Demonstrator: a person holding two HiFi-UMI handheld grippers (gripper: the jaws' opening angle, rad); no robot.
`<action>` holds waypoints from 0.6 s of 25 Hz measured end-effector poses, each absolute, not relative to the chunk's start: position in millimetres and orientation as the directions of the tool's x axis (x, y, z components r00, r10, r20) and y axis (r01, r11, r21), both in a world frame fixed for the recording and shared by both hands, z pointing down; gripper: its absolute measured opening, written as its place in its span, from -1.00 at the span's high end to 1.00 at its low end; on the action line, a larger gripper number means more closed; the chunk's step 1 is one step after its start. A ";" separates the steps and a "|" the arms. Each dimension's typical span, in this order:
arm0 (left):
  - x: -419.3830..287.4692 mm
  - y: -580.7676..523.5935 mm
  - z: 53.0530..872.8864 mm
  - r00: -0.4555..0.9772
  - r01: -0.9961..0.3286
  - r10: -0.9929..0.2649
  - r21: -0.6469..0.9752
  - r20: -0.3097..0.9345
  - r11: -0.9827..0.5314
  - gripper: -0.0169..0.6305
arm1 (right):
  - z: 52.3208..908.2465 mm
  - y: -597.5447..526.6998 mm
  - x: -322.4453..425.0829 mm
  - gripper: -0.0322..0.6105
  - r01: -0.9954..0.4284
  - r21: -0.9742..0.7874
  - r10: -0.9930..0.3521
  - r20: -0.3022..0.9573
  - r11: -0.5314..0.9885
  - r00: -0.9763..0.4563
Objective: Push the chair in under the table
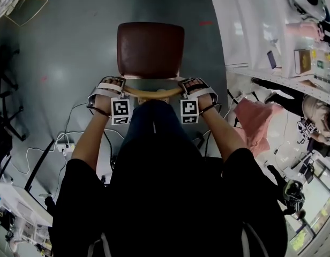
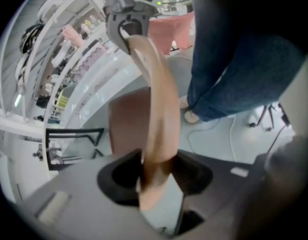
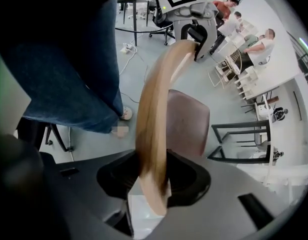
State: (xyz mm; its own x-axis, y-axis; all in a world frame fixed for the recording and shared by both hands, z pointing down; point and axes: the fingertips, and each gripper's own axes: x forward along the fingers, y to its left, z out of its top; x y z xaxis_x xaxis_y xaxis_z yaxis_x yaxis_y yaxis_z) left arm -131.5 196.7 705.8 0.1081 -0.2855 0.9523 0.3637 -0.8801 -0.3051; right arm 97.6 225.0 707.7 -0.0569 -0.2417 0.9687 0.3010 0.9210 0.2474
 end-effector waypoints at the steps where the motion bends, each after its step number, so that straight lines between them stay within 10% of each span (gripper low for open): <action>1: -131.3 195.2 707.6 0.104 0.362 -0.286 -0.304 0.953 -0.881 0.41 | 709.8 221.5 98.7 0.43 0.300 0.242 -0.242 0.969 0.922 -0.038; 15: -117.2 134.1 712.1 0.070 0.296 -0.304 -0.311 0.950 -0.903 0.41 | 713.4 142.0 116.6 0.43 0.338 0.246 -0.272 0.962 0.908 0.030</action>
